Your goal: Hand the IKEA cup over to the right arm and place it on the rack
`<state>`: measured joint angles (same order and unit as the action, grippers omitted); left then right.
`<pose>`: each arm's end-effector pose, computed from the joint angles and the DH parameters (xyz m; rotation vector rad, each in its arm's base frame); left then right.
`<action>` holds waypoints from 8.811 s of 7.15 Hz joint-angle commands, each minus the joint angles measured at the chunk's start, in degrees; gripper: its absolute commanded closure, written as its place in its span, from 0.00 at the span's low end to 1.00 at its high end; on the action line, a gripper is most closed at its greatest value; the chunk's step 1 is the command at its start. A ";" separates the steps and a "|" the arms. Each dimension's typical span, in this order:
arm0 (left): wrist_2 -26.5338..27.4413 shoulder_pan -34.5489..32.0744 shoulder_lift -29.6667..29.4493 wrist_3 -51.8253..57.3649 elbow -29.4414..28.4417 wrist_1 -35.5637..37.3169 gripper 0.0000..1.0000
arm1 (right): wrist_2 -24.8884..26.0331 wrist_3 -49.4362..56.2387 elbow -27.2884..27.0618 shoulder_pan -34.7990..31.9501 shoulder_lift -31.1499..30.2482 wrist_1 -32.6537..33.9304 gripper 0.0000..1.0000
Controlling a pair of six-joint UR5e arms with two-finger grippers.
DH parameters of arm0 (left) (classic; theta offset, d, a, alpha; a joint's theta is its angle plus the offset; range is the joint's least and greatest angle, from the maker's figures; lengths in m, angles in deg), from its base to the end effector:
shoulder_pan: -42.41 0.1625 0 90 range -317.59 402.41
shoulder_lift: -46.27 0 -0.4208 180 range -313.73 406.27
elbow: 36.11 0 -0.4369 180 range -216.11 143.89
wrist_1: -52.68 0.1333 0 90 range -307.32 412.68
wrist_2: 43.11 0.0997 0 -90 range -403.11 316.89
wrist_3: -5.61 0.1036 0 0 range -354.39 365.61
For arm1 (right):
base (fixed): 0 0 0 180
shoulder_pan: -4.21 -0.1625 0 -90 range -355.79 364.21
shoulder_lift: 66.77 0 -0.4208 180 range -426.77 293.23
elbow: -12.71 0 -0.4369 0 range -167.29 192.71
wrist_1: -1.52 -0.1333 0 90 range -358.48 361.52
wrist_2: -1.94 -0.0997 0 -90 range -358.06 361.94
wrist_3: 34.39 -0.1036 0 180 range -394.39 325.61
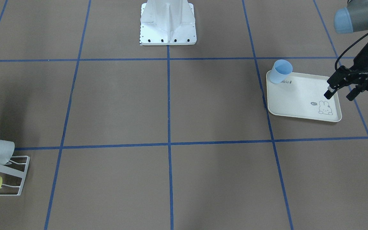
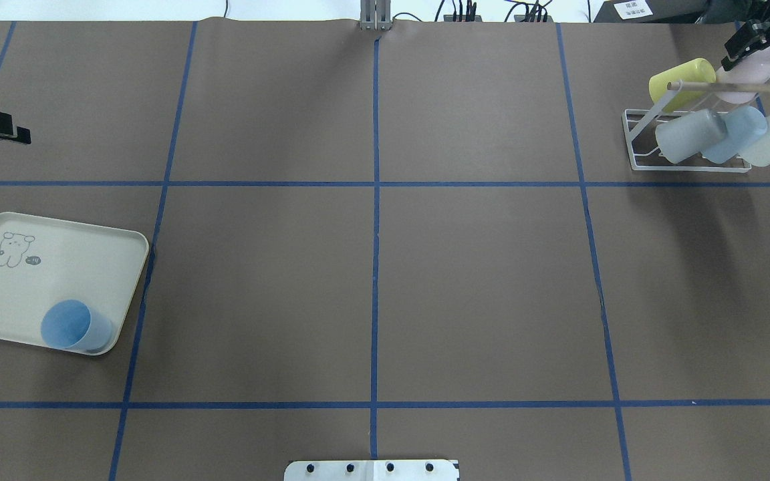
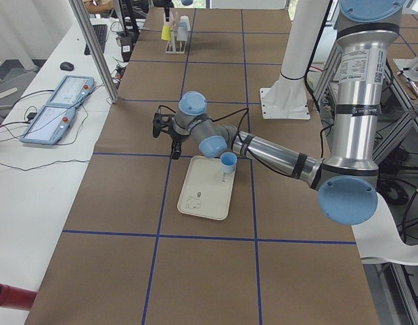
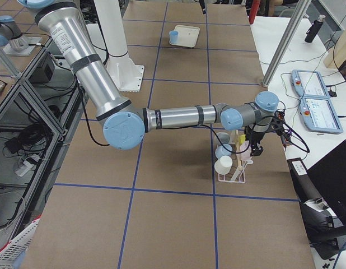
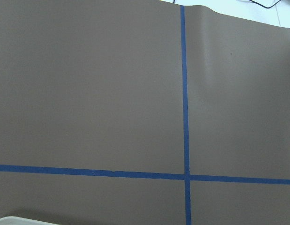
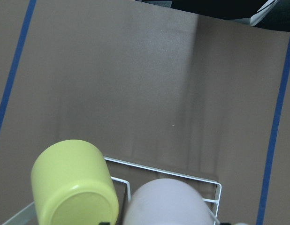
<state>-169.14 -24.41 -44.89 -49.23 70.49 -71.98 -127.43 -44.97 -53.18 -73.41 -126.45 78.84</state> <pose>0.1507 -0.5357 0.4220 0.3186 1.0081 -0.2128 -0.0984 -0.7637 0.5220 0.1748 -0.7304 -0.1432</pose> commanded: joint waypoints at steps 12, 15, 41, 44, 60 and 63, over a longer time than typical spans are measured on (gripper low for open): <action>2.55 26.04 15.47 -9.84 6.25 2.84 0.12 | -4.12 -6.73 -7.12 -0.59 1.43 0.81 0.00; 2.46 26.22 15.75 -10.02 5.55 2.84 1.00 | -4.31 -7.27 -19.49 -1.04 -6.38 4.92 0.00; 20.48 38.08 -26.34 -88.15 -9.66 -71.51 1.00 | 11.95 -108.52 -33.95 39.22 -5.18 -87.78 0.01; 23.20 40.63 -27.50 -88.15 -9.75 -71.51 1.00 | 11.95 -108.52 -34.30 40.36 -5.09 -87.78 0.01; 14.05 24.08 -18.55 -59.83 -10.10 -53.37 0.00 | 10.57 -87.14 -34.57 22.64 -14.04 -70.01 1.00; 9.75 12.45 -10.57 -36.85 -9.93 -40.36 0.00 | 7.73 -61.61 -34.57 10.87 -17.13 -44.22 0.98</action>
<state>-158.57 -7.72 -59.25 -97.43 60.34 -117.80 -119.01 -118.71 -87.75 -57.60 -142.88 22.05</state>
